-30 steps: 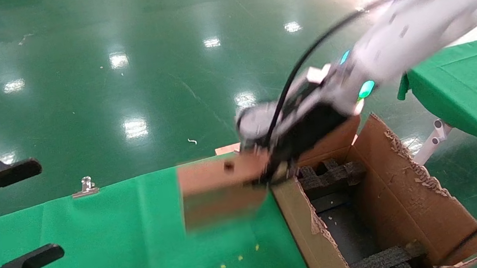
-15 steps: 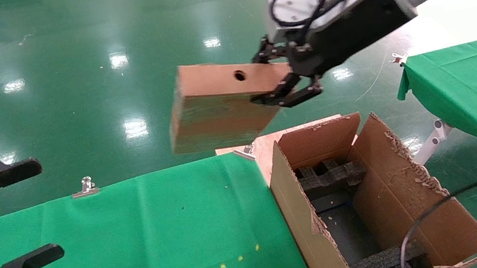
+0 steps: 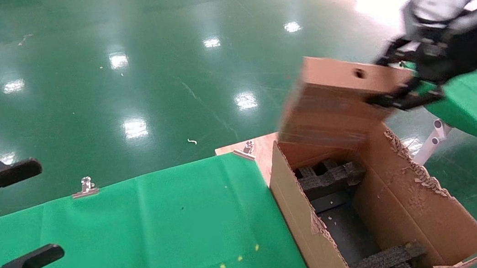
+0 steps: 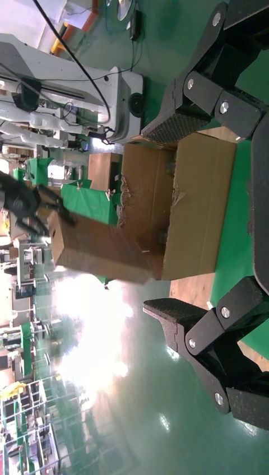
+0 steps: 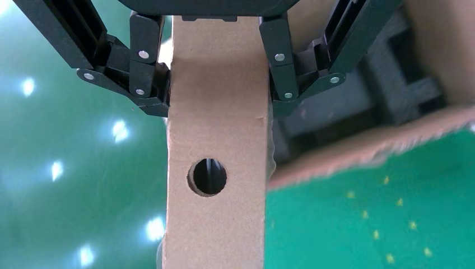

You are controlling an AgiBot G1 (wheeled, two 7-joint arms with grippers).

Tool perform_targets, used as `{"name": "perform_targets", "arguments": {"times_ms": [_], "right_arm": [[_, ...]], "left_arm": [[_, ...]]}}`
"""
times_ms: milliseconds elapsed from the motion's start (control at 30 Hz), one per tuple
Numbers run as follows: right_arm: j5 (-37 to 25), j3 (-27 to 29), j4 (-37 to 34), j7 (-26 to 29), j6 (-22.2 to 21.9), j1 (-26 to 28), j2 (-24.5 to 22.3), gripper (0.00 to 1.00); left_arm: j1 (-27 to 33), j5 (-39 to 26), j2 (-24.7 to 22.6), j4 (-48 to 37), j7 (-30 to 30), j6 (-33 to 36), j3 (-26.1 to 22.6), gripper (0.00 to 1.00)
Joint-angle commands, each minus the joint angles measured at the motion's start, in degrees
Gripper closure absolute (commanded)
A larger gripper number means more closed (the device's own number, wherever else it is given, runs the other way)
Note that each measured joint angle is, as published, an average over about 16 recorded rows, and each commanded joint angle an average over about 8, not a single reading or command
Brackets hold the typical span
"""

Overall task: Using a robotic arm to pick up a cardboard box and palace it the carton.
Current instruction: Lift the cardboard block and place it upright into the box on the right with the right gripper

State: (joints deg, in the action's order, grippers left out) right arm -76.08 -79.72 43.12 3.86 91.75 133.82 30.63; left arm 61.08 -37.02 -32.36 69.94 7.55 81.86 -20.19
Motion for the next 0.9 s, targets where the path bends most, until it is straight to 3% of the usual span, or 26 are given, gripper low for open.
{"name": "perform_targets", "arguments": {"times_ms": [33,333,733,900], "right_arm": [[0.4,-2.7,1.6,1.4,0.0,1.5,-3.1,1.00],[0.1,-11.3,11.0,8.7,-0.4,5.2,-12.1,1.00],[-0.2,-13.1,12.6,10.4,-1.3,5.5,-12.9,1.00],[0.7,-13.9,13.2,16.1,-4.3,3.9,-14.2,1.00]], "left_arm": [[0.0,0.0,0.0,0.0,0.0,0.0,0.0,0.00],[0.0,0.0,0.0,0.0,0.0,0.0,0.0,0.00],[0.0,0.0,0.0,0.0,0.0,0.0,0.0,0.00],[0.0,0.0,0.0,0.0,0.0,0.0,0.0,0.00]]}}
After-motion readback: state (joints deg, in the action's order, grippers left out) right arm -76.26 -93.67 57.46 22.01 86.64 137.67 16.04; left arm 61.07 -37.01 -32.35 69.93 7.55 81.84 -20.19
